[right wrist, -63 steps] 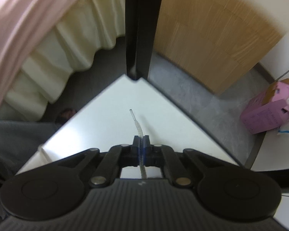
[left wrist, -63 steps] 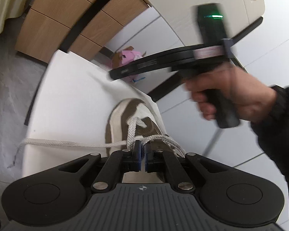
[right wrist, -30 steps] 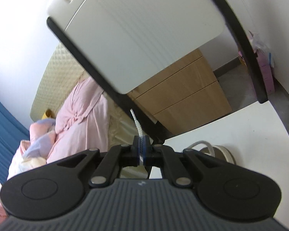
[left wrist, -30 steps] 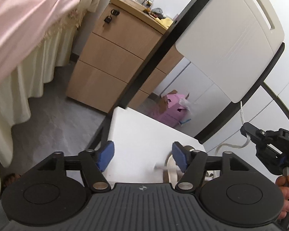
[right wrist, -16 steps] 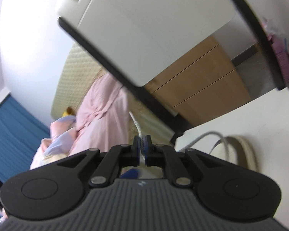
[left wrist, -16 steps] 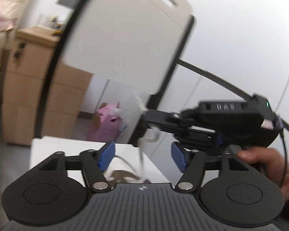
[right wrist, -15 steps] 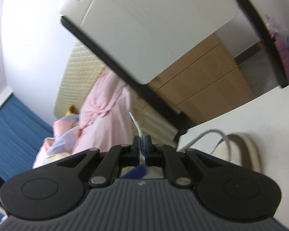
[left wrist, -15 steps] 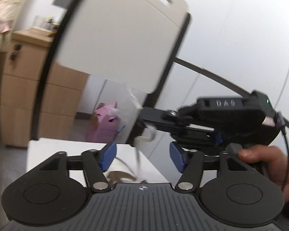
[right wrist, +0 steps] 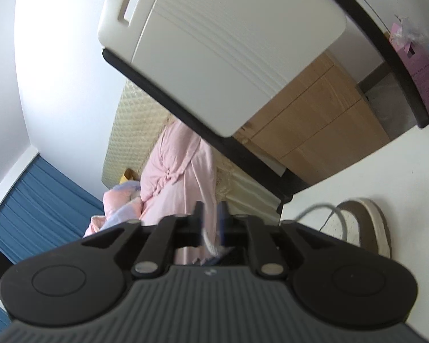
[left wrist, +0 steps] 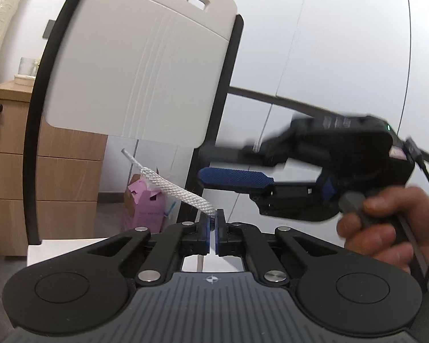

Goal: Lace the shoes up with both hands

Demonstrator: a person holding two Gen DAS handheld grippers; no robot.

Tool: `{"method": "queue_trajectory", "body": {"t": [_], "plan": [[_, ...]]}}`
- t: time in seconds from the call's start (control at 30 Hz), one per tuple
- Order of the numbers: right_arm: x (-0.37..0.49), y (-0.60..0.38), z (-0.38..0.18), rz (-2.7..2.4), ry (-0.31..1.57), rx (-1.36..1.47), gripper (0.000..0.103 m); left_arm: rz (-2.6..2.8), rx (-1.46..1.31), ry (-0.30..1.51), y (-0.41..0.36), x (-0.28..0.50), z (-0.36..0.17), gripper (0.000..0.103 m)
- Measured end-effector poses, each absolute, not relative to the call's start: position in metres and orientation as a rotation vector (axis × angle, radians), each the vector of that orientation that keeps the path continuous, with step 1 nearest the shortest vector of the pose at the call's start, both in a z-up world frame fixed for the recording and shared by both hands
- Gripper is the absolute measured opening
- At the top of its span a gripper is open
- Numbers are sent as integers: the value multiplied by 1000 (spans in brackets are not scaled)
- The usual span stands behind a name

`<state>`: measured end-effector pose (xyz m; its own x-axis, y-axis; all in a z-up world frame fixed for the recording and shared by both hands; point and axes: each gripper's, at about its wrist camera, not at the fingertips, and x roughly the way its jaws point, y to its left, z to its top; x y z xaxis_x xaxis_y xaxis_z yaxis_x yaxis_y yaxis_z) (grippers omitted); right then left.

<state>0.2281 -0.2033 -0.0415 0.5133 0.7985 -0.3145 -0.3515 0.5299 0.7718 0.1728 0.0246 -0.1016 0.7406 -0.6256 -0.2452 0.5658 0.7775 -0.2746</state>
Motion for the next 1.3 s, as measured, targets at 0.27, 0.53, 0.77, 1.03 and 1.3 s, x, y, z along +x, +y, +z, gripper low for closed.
{"method": "queue_trajectory", "body": {"t": [0.27, 0.53, 0.77, 1.03, 1.3], "plan": [[243, -193, -29, 831, 745, 574, 57, -694, -128, 365, 22, 167, -106, 4], [254, -166, -29, 904, 785, 455, 29, -705, -87, 395, 20, 165, -109, 4], [256, -158, -33, 910, 807, 485, 3, -678, -123, 402, 31, 169, -110, 4], [257, -145, -2, 855, 738, 505, 3, -617, -238, 387, 63, 170, -106, 4], [261, -66, 62, 952, 669, 362, 3, -506, -396, 310, 121, 158, -99, 5]]}}
